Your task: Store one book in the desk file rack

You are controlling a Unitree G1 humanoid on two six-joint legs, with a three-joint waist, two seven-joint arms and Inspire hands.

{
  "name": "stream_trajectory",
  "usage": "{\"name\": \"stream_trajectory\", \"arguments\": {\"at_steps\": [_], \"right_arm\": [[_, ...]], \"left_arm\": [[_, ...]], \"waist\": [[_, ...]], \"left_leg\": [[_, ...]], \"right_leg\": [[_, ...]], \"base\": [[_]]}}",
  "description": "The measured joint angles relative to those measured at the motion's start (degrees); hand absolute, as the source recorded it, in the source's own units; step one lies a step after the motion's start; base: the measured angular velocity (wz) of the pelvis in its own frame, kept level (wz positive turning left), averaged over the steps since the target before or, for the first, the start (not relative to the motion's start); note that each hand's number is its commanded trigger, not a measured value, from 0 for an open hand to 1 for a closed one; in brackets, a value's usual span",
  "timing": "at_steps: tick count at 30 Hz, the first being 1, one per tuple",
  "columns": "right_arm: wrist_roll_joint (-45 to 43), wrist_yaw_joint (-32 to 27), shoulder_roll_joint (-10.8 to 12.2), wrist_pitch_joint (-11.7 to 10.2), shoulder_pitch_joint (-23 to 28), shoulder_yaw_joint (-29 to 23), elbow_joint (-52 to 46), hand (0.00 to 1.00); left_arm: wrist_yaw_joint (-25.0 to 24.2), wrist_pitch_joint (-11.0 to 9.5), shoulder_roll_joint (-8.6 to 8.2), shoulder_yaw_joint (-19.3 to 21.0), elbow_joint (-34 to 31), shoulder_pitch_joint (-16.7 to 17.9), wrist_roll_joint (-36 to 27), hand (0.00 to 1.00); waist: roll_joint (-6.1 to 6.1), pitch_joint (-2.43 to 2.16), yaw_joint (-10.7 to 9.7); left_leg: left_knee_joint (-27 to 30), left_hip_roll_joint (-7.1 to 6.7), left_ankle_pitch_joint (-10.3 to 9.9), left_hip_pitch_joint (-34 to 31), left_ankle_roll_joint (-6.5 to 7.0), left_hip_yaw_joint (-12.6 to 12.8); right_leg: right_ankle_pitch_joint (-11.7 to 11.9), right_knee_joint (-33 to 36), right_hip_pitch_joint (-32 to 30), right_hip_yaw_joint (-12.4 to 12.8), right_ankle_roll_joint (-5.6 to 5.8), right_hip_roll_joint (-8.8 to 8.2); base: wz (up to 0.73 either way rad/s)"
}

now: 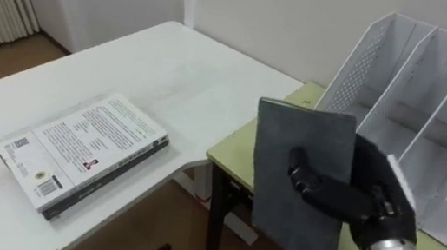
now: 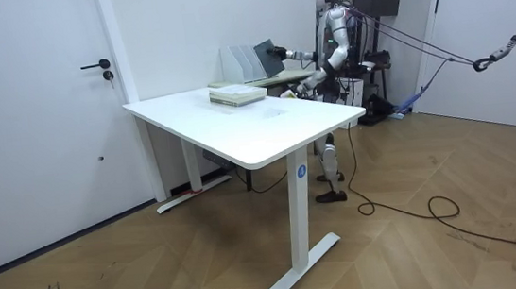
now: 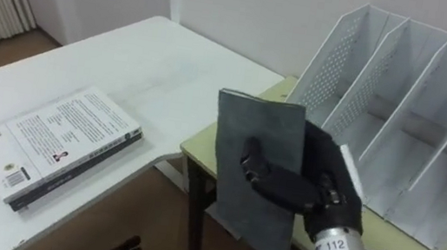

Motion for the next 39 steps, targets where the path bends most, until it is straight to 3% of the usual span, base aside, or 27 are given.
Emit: {"name": "stream_trajectory", "arguments": {"at_steps": [8, 12, 15, 18, 21, 24, 29, 39], "right_arm": [[-5.3, -8.6, 0.6, -0.4, -1.2, -1.6, -1.8, 1.0], [-11.5, -13.6, 0.6, -0.4, -2.3, -1.8, -2.5, 1.0], [-16.2, -17.7, 0.6, -0.4, -4.5, -1.8, -2.6, 1.0], [-16.4, -19.8, 0.6, -0.4, -5.7, -1.8, -4.1, 1.0], [-16.4, -20.6, 0.5, -0.4, -6.3, -2.0, -5.1, 1.0], [-16.2, -23.1, 0.2, -0.4, -8.4, -3.7, -5.1, 1.0], [-15.6, -27.1, -1.7, -1.0, -10.9, -6.7, -5.0, 1.0], [-15.3, -30.9, -1.7, -0.9, -12.0, -9.9, -3.4, 1.0]], "left_arm": [[2.8, -1.2, -0.35, -0.1, 12.7, 0.0, 2.0, 0.0], [4.2, -1.3, -1.38, 0.1, 18.1, 0.0, 2.5, 0.0], [5.5, -1.5, -1.86, 0.1, 21.5, -0.1, 3.1, 0.0], [6.2, -1.9, -2.14, 0.6, 24.2, -0.7, 3.1, 0.0], [6.5, -2.2, -2.11, 1.2, 25.6, -0.8, 3.1, 0.0], [6.7, -2.4, -2.11, 2.0, 27.8, -0.5, 3.1, 0.0], [7.1, -2.4, -2.13, 2.8, 30.8, -0.5, 3.7, 0.0], [8.3, -2.3, -2.17, 5.1, 31.6, -0.4, 5.5, 0.0]], "waist": [[-0.4, -0.18, 0.0], [-0.54, -0.63, 0.2], [-1.41, -0.82, 0.5], [-2.16, -0.72, 1.3], [-2.69, -1.02, 1.4], [-3.23, -0.78, 1.5], [-3.15, -0.52, 1.5], [-3.71, -0.14, 1.7]], "left_leg": [[-0.4, -0.01, 0.0, -0.3, 0.02, 0.7], [-0.7, -0.01, 0.0, -0.8, 0.05, 0.8], [-0.7, -0.01, 0.0, -0.8, 0.05, 0.8], [-0.8, -0.02, 0.0, -0.8, 0.05, 0.8], [-0.9, -0.02, 0.0, -0.7, 0.05, 0.8], [-0.9, -0.03, 0.0, -0.3, 0.05, 0.7], [-0.9, -0.02, 0.0, -0.3, 0.04, 0.6], [-1.9, -0.02, 0.0, -0.2, 0.03, 0.7]], "right_leg": [[0.1, 0.2, -1.0, 1.1, 0.15, 0.16], [0.1, 0.4, -1.6, 1.0, 0.15, 0.17], [0.1, 0.6, -1.8, 0.9, 0.14, 0.19], [0.1, 0.5, -1.8, 0.8, 0.14, 0.19], [0.1, 0.0, -1.6, 0.7, 0.14, 0.2], [0.1, -0.1, -1.2, 0.7, 0.15, 0.17], [0.3, -0.9, -0.8, 0.6, 0.21, 0.22], [0.3, -0.9, -1.0, -0.4, 0.15, 0.16]], "base": [[-0.07], [0.0], [0.0], [0.0], [0.0], [0.0], [0.01], [0.0]]}}
